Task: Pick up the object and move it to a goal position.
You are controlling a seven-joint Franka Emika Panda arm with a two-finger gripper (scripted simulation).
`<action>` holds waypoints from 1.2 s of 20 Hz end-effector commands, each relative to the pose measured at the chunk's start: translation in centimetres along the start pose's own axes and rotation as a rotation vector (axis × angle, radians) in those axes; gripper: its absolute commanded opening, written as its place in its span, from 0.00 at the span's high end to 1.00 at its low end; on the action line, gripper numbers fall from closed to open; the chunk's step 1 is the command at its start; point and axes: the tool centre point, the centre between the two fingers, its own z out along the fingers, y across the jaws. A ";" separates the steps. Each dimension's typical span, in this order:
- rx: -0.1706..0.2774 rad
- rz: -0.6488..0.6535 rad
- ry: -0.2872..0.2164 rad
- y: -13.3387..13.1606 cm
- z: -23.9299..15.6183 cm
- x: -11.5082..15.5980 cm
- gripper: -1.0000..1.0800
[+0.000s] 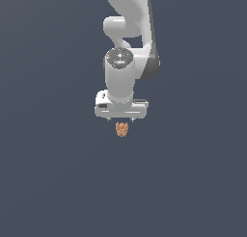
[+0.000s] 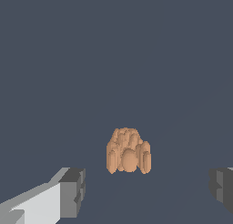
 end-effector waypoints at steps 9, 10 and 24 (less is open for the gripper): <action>0.005 -0.036 0.016 -0.1 -0.5 0.3 0.04; 0.005 -0.041 0.018 -0.1 -0.5 0.4 0.04; 0.006 -0.028 0.023 -0.2 1.0 -0.3 0.04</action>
